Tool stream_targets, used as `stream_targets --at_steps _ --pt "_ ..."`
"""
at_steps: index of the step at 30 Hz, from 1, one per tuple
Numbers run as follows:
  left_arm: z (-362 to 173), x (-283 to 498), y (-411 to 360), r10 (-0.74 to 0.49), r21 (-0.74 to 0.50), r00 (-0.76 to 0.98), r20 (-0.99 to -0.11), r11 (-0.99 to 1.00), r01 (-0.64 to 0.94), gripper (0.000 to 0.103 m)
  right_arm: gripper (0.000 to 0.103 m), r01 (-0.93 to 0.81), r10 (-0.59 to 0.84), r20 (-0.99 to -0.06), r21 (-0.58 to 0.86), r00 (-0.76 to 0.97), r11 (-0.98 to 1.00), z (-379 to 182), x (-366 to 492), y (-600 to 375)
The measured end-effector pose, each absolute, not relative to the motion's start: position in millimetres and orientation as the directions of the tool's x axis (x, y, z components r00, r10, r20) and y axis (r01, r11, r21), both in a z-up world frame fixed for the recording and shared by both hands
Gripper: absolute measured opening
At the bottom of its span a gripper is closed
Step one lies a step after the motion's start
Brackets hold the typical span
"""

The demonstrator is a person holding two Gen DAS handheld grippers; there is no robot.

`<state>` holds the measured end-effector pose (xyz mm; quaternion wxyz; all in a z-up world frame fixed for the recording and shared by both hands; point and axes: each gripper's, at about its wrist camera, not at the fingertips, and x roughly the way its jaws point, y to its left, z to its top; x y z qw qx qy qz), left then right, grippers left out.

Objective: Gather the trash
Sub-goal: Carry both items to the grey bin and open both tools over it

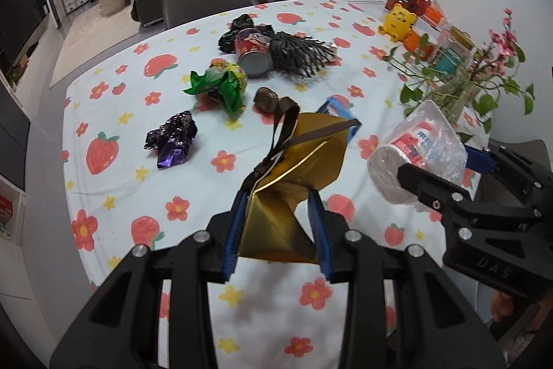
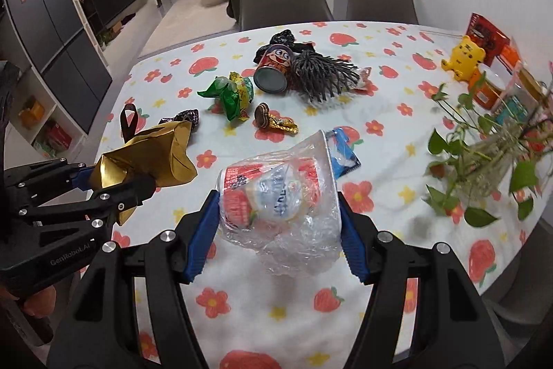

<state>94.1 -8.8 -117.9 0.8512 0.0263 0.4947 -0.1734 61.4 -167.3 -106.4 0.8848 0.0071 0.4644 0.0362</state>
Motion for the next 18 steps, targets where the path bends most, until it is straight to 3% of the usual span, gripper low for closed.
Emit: stream_targets --at_steps 10,18 --pt "-104 36 -70 -0.393 -0.133 0.391 -0.832 0.826 0.547 0.036 0.062 0.205 -0.110 -0.808 0.014 0.578 0.979 -87 -42 -220" --pt "-92 -16 -170 -0.474 -0.111 0.309 -0.824 0.671 0.733 0.036 0.062 0.451 -0.265 -0.807 0.002 0.528 0.893 -80 -140 -304"
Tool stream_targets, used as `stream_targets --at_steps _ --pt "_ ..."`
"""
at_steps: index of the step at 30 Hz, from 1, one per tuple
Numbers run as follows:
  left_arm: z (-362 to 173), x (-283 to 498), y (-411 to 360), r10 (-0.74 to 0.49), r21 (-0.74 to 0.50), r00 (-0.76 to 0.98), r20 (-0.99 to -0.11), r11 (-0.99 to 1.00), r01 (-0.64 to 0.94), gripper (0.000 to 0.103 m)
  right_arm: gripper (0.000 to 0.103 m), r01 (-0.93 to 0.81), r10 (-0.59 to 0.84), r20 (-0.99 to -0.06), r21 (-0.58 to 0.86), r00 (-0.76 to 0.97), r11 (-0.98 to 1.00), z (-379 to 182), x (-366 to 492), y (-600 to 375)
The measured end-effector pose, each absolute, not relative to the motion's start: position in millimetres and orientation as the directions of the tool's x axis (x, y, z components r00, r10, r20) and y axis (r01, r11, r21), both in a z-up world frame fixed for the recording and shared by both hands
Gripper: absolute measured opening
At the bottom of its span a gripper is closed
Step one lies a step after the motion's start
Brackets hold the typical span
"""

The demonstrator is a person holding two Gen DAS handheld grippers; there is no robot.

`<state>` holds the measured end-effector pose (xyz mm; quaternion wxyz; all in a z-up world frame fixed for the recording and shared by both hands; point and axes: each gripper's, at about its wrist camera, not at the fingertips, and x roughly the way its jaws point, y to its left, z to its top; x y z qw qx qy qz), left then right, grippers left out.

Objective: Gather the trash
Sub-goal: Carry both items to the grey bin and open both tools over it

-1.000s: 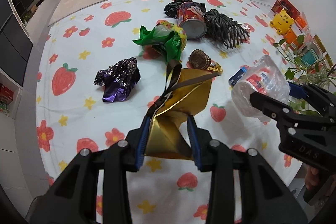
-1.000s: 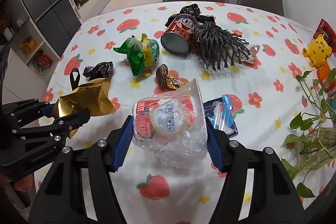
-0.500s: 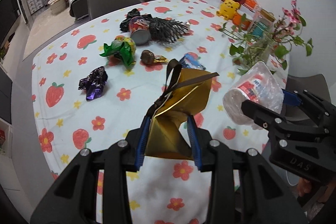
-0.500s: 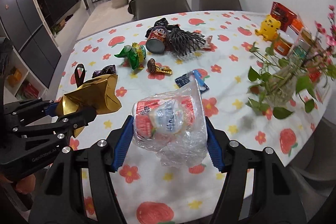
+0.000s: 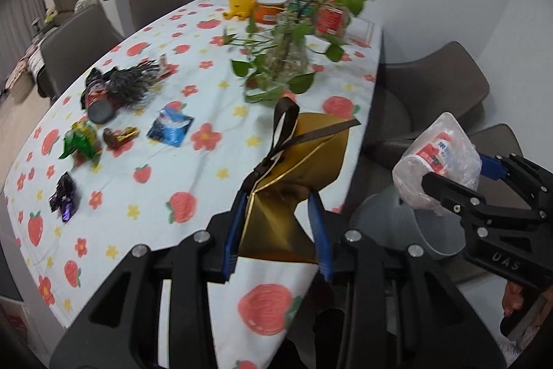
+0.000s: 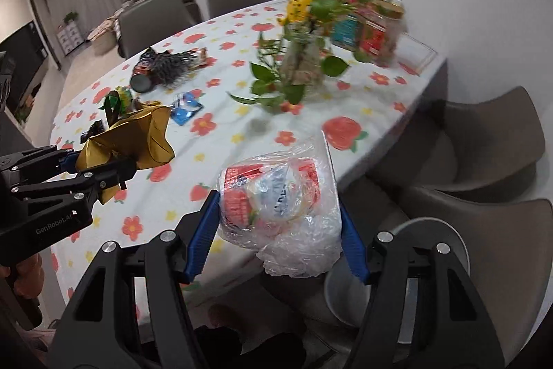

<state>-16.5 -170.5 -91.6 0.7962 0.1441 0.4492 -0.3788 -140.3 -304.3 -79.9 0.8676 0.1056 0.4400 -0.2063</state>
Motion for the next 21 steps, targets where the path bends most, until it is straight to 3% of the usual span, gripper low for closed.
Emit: stream_targets --at_steps 11,21 --pt "-91 -121 -325 -0.551 -0.122 0.109 -0.827 0.366 0.923 0.036 0.062 0.722 -0.436 -0.805 -0.014 0.402 0.692 -71 -274 -408" --pt "-103 -169 -392 -0.535 -0.141 -0.010 -0.845 0.204 0.969 0.040 0.066 0.786 -0.438 -0.823 0.017 0.362 0.618 -76 -325 -440"
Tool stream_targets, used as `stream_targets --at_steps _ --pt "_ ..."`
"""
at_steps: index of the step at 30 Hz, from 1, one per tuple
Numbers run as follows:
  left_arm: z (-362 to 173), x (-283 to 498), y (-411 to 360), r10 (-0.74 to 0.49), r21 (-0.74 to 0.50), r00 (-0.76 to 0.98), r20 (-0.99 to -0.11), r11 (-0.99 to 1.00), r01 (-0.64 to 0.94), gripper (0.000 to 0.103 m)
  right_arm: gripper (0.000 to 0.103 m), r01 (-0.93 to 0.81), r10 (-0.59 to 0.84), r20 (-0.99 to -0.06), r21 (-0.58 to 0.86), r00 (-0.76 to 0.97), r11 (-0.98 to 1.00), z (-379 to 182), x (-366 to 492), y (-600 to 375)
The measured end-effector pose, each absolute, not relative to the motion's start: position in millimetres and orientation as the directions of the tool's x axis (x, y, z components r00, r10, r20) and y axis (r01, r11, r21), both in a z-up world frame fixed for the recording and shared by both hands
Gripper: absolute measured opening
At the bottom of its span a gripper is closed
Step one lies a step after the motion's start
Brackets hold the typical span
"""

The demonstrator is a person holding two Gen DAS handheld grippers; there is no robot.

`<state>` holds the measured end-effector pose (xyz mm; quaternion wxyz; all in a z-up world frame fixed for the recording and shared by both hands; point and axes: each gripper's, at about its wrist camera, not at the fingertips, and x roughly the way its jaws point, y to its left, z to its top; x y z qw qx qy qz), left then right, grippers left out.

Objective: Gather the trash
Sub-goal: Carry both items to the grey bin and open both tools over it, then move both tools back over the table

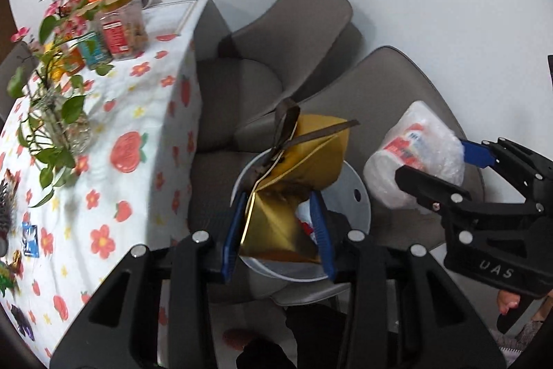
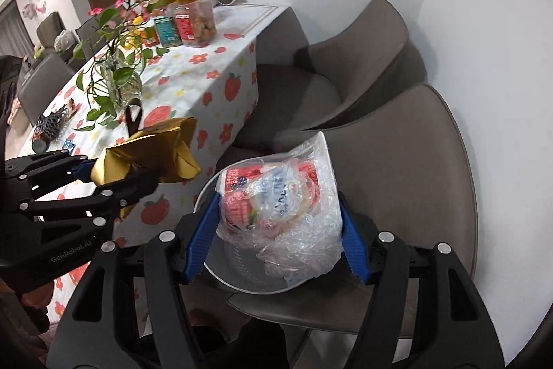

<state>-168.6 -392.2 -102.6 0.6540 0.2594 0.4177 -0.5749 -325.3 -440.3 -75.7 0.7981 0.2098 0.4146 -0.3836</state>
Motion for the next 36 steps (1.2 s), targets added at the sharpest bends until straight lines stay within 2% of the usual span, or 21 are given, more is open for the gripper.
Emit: stream_targets --at_steps 2,7,16,21,28,36 --pt "-105 -170 -396 -0.527 -0.150 -0.027 -0.849 0.191 0.970 0.053 0.070 0.792 -0.440 -0.825 0.017 0.356 0.610 -77 -325 -443" --pt "-110 -172 -400 -0.513 -0.143 -0.023 -0.858 0.196 0.970 0.061 0.071 0.796 -0.431 -0.831 0.024 0.352 0.604 -81 -327 -448" --pt "-107 -151 -376 -0.513 -0.133 0.029 -0.858 0.276 0.952 0.062 0.071 0.746 -0.406 -0.825 0.027 0.392 0.666 -78 -306 -439" --pt "-101 -123 -342 -0.514 -0.120 0.103 -0.851 0.381 0.917 0.067 0.071 0.667 -0.367 -0.819 0.026 0.441 0.745 -74 -270 -422" --pt "-94 -69 -268 -0.483 -0.110 0.230 -0.845 0.578 0.809 0.067 0.071 0.493 -0.267 -0.812 0.029 0.518 0.870 -71 -197 -377" --pt "-85 -8 -154 -0.403 -0.102 0.381 -0.832 0.786 0.609 0.067 0.071 0.259 -0.135 -0.802 0.025 0.582 0.966 -68 -109 -296"
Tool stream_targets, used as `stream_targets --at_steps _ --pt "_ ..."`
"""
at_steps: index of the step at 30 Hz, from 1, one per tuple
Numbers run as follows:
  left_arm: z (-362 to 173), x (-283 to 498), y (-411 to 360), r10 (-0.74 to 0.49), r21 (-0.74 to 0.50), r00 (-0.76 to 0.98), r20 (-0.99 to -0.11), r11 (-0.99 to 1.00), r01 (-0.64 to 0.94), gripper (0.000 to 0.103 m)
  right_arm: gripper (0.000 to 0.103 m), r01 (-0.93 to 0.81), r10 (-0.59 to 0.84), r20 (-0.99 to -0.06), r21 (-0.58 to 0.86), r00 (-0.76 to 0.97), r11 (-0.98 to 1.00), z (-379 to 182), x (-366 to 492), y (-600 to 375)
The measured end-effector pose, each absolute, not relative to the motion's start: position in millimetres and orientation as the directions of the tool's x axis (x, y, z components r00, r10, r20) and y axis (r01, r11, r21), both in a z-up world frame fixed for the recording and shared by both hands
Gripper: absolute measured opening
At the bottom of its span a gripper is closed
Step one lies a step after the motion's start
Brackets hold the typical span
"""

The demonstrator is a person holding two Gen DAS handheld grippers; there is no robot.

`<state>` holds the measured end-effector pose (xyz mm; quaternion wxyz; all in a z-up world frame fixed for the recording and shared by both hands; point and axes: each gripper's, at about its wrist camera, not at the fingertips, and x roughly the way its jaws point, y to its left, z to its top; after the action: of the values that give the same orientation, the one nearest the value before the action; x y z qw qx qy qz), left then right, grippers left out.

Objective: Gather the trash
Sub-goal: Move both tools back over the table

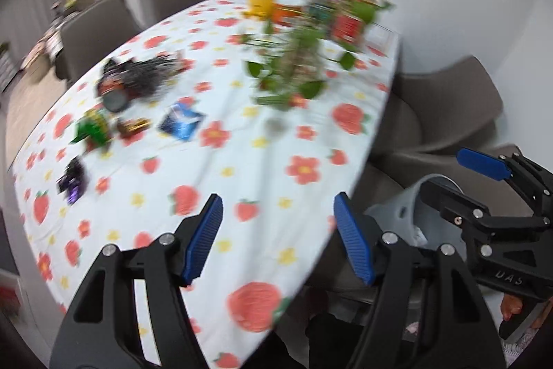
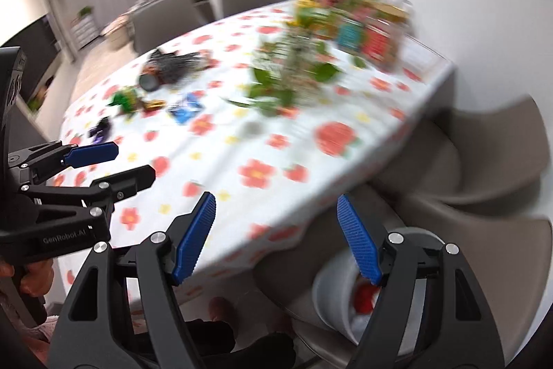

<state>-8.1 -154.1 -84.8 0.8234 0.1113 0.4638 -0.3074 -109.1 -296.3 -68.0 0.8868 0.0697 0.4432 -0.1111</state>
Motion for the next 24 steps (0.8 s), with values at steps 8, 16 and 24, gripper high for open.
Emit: stream_targets --at_steps 8,16,24 --pt "-76 37 -42 -0.301 -0.082 0.490 -0.818 0.905 0.418 0.067 0.071 0.075 -0.032 -0.785 0.018 0.618 0.997 -66 -33 -210" --pt "-78 79 44 -0.212 -0.095 0.529 -0.822 0.966 0.239 0.067 0.070 -0.085 0.057 -0.782 0.005 0.621 0.996 -66 42 -139" --pt "-93 134 72 -0.140 -0.094 0.537 -0.832 0.989 0.111 0.067 0.071 -0.239 0.140 -0.790 -0.009 0.598 0.971 -79 136 -101"
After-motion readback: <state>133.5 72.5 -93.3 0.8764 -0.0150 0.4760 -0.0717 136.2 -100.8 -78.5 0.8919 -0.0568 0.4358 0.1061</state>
